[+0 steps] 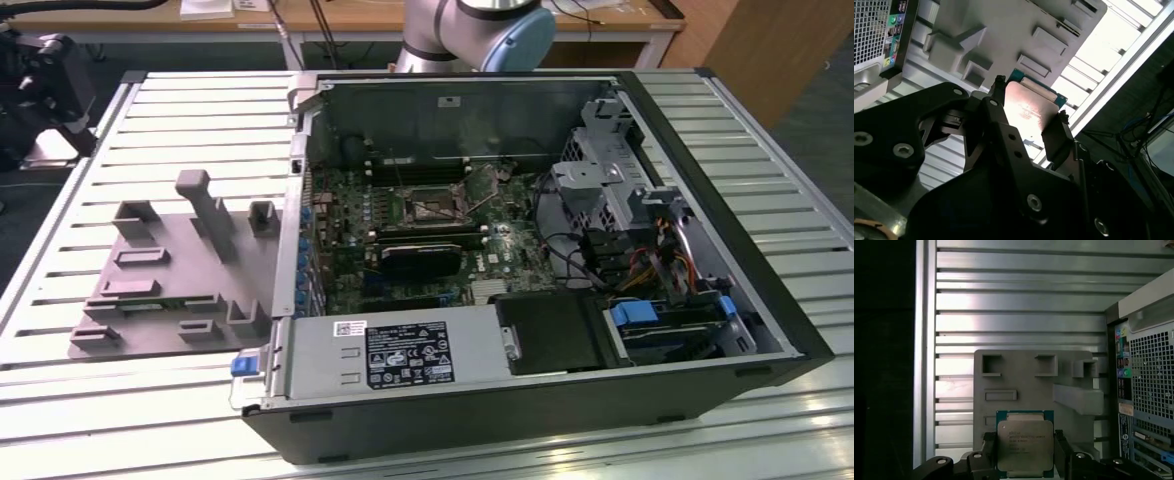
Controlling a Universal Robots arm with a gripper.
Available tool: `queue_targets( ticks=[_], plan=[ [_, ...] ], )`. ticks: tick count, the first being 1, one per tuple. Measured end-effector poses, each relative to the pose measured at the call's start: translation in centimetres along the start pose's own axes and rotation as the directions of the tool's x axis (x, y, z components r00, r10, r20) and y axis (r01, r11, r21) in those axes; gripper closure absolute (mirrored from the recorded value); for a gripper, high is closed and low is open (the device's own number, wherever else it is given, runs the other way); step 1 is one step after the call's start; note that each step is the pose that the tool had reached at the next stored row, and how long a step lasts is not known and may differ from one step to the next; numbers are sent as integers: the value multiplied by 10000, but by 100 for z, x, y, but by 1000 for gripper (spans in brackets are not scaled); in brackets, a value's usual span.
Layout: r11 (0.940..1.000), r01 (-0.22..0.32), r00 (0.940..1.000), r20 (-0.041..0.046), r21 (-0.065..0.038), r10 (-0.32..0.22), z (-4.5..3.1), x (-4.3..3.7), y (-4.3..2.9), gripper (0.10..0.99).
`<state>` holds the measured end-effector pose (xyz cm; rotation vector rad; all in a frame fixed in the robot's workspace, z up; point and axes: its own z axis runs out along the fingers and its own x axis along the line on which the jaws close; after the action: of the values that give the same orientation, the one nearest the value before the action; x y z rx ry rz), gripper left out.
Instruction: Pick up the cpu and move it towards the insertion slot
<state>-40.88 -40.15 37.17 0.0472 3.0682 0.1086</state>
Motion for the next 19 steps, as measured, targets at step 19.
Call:
queue_targets(
  ticks=[19],
  plan=[
    [10000, -1, 10000, -2, -1, 1, 58, -789, 23, 545]
  ],
)
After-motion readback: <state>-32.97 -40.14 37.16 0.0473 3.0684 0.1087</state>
